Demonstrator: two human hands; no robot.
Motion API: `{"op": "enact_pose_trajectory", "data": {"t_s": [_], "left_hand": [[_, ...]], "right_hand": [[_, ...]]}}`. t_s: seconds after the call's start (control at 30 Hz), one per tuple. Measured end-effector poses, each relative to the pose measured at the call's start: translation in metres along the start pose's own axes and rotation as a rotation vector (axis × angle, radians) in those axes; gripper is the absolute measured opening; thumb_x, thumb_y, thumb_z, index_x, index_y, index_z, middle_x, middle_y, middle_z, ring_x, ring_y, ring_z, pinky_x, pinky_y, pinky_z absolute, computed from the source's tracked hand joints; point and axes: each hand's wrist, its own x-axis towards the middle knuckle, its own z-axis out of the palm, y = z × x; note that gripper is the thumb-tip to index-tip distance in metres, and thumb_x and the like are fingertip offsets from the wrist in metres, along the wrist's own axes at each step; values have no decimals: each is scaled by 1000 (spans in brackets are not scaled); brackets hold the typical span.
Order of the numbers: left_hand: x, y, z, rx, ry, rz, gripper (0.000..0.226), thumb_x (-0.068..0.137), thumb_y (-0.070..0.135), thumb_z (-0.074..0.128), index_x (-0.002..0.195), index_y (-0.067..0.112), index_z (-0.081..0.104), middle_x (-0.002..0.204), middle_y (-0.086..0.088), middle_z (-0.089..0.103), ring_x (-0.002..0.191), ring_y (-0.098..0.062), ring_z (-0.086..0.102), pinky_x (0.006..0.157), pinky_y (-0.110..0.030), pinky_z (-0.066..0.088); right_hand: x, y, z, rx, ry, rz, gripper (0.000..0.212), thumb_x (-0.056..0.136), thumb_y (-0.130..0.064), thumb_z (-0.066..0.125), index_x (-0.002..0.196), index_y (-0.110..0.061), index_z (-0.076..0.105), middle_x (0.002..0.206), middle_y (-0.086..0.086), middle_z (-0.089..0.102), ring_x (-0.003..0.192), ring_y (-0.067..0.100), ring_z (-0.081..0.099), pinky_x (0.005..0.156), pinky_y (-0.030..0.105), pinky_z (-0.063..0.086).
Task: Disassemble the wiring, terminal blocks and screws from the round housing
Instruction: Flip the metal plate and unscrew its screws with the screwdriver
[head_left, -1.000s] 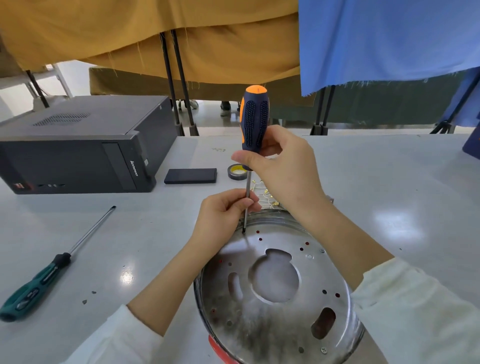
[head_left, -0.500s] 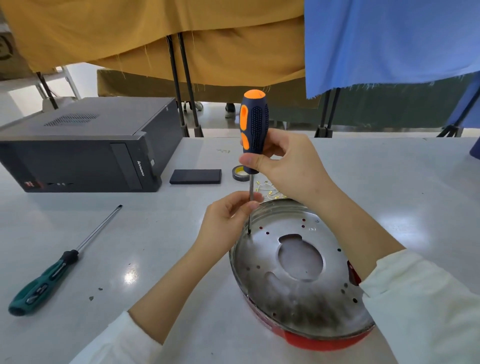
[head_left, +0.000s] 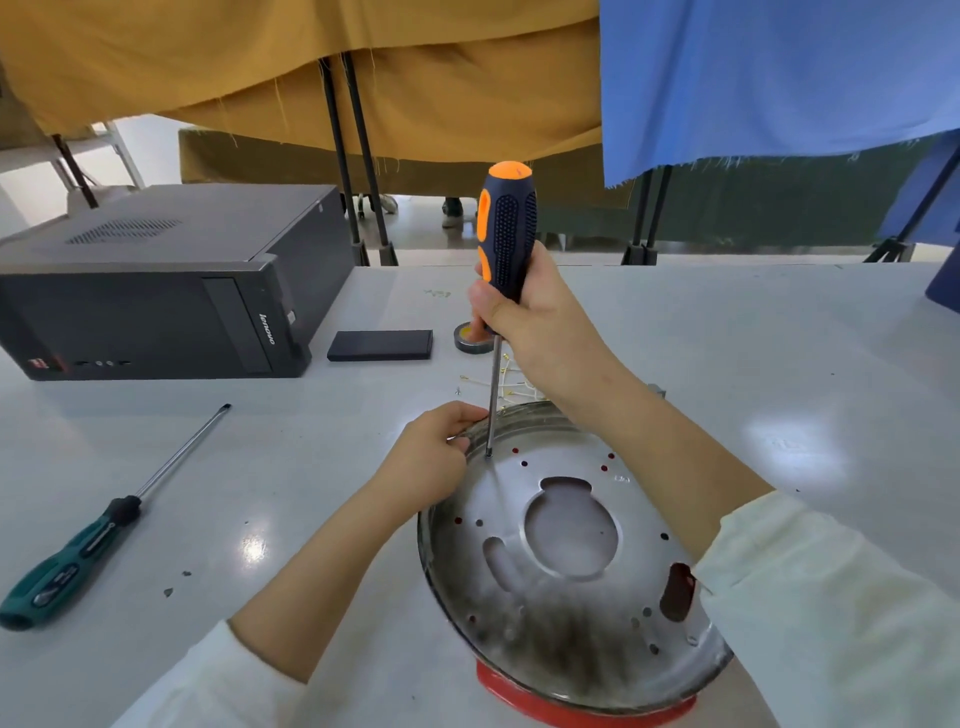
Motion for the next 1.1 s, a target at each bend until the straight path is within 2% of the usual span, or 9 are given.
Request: {"op": "enact_pose_trajectory", "data": {"t_s": [0.1, 0.2, 0.3, 0.47, 0.6, 0.7, 0.8, 1.0, 1.1], "left_hand": [[-1, -3, 5, 34, 51, 18, 44, 93, -5, 36, 120, 21, 59, 113, 8, 60, 103, -8, 51, 81, -13, 36], [-2, -6, 8, 76, 83, 51, 45, 91, -6, 35, 118, 22, 59, 116, 6, 63, 110, -12, 55, 83, -18, 36], [-1, -8, 8, 112, 90, 82, 48, 89, -6, 36, 120, 23, 59, 120, 3, 65, 112, -16, 57, 83, -20, 38], [1, -10, 6, 118, 62, 126, 48, 90, -7, 37, 120, 23, 61, 118, 6, 66, 111, -13, 57, 80, -14, 38], [6, -13, -1, 131, -23, 177, 47, 90, -9, 38, 117, 21, 62, 112, 10, 64, 102, -2, 52, 72, 7, 32], [11, -15, -7, 172, -93, 224, 44, 92, -7, 40, 120, 19, 61, 119, 8, 63, 107, -4, 53, 76, 6, 31], [15, -16, -11, 189, -146, 255, 42, 94, -5, 41, 120, 21, 61, 119, 11, 64, 111, -6, 55, 84, -1, 34], [15, -18, -14, 211, -192, 293, 41, 96, -2, 41, 118, 26, 60, 118, 13, 63, 111, -5, 54, 93, -11, 40], [14, -17, -14, 212, -184, 312, 41, 96, -2, 41, 118, 27, 60, 120, 13, 64, 112, -5, 54, 93, -13, 39]], "right_hand": [[0, 2, 11, 73, 130, 4, 20, 94, -16, 57, 87, -26, 41, 69, -6, 39, 60, 9, 39, 61, 23, 39], [1, 2, 22, 38, 279, -50, 28, 88, -29, 68, 78, -28, 42, 54, -18, 37, 53, 1, 36, 55, 12, 35], [5, 5, 29, 15, 381, -79, 33, 89, -20, 67, 69, -27, 42, 49, -18, 41, 50, 1, 39, 52, 10, 34], [11, 10, 29, 39, 443, -51, 38, 78, 2, 59, 58, -17, 33, 49, -11, 28, 49, 9, 25, 47, 20, 27], [14, 10, 22, 151, 335, 16, 29, 72, 2, 57, 57, -15, 38, 52, 0, 27, 50, 19, 24, 48, 25, 26], [20, 12, 1, 344, 73, 102, 32, 69, -1, 52, 50, -22, 36, 46, -3, 26, 37, 13, 20, 41, 16, 22], [25, 15, -19, 500, -162, 145, 35, 73, 0, 49, 51, -23, 35, 41, -7, 24, 35, 10, 18, 40, 14, 19], [17, 18, -25, 431, -218, 95, 30, 89, -19, 55, 66, -14, 36, 54, -1, 34, 46, 13, 31, 48, 22, 26], [10, 16, -20, 483, -200, 103, 24, 88, -20, 59, 86, -11, 37, 69, 2, 42, 55, 15, 39, 55, 27, 30]]}}
